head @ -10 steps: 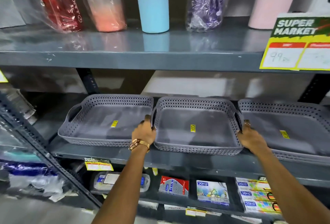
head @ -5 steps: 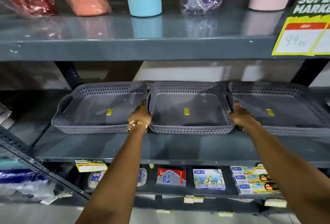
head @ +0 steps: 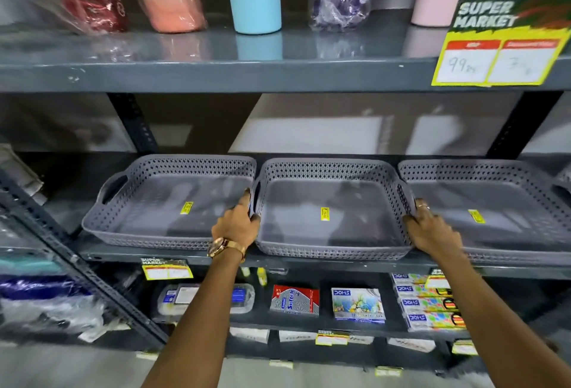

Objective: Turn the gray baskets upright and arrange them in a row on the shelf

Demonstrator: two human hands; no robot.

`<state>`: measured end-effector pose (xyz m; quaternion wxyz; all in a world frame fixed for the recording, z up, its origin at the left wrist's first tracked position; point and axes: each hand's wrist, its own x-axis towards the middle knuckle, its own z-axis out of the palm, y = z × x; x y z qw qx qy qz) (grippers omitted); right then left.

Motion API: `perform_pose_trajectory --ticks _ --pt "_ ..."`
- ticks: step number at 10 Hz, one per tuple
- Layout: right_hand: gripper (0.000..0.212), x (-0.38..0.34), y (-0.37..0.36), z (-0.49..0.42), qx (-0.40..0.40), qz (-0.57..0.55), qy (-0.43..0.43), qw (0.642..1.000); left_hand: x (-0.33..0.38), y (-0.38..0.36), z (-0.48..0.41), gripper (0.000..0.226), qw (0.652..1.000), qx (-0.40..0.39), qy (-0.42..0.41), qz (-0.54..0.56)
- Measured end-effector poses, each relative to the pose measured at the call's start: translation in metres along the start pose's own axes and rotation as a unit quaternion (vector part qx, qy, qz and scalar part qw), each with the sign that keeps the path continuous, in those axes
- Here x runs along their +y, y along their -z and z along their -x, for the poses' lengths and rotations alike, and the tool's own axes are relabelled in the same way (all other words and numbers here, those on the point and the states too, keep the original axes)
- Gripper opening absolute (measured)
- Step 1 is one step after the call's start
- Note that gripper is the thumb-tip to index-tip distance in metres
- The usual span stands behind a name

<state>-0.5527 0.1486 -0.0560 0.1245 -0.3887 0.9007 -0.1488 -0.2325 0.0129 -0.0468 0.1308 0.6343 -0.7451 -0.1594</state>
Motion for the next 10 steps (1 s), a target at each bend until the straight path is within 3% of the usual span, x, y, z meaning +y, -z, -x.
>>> perform_pose_trajectory --ticks 6,7,8,9,10 --pt "0.057 0.001 0.010 0.003 -0.023 0.004 0.014 1.000 0.003 0.003 0.013 0.058 1.000 0.015 0.023 -0.009" --pt "0.059 0.003 0.008 0.004 -0.007 -0.030 0.013 0.999 0.005 0.005 0.018 0.052 0.999 0.012 0.034 -0.001" --pt "0.068 -0.007 0.016 0.018 0.068 -0.074 0.055 0.993 0.008 0.008 0.023 0.045 0.999 0.016 0.044 0.007" --pt "0.073 -0.019 0.029 0.046 0.145 -0.124 0.153 0.970 0.007 0.008 0.026 0.050 0.998 0.047 0.037 0.025" --pt "0.063 -0.034 0.065 0.093 0.162 -0.304 0.237 0.908 0.015 0.015 0.027 0.063 0.993 0.084 0.007 0.078"
